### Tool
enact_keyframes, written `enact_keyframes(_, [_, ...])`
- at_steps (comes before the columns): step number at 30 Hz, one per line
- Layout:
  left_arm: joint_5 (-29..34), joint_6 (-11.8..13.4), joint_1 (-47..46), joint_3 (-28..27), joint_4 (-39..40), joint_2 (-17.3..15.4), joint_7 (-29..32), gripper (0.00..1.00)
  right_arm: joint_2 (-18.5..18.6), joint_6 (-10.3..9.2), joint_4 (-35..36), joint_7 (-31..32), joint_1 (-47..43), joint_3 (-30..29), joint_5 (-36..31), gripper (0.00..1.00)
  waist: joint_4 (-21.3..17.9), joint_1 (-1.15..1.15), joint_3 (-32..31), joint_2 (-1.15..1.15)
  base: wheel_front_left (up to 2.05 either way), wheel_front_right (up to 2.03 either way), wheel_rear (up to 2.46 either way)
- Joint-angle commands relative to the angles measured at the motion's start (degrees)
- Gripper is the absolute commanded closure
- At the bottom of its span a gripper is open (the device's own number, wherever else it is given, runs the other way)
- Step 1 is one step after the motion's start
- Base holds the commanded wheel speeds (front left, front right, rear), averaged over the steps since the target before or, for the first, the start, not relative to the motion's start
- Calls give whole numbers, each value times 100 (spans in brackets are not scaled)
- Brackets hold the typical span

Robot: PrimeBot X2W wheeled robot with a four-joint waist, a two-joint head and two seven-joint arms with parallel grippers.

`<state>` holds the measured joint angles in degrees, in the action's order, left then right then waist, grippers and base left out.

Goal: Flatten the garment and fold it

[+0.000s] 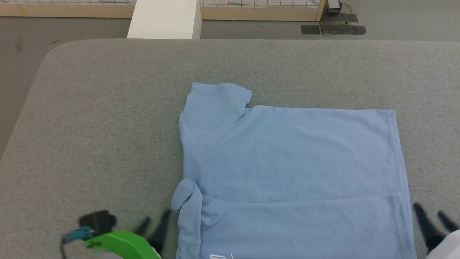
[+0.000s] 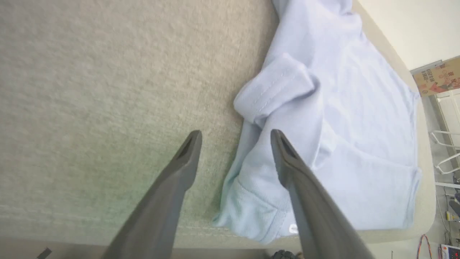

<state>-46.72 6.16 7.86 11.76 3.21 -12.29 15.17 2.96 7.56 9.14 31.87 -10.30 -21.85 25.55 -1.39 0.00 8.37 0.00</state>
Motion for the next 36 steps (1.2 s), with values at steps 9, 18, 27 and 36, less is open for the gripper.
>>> enact_keyframes(9, [1731,350,-1236,-213,927,-286,-1659,0,221,-8,954,-1802,679,510,-913,0,-58,0,340,0,0,0,0])
enact_keyframes(18, [2384,-47,-3805,460,-136,-440,-863,0,293,-8,911,-2310,1431,1068,-1084,0,-283,0,1249,0,0,0,0])
enact_keyframes(27, [2162,-509,-5181,740,-1336,-676,716,0,333,-8,669,-2479,1778,1177,-888,0,-647,0,2056,0,0,0,0])
enact_keyframes(36, [2027,-555,-5697,807,-1816,-953,1853,0,361,-8,464,-2611,1936,1198,-723,0,-913,0,2512,0,0,0,0])
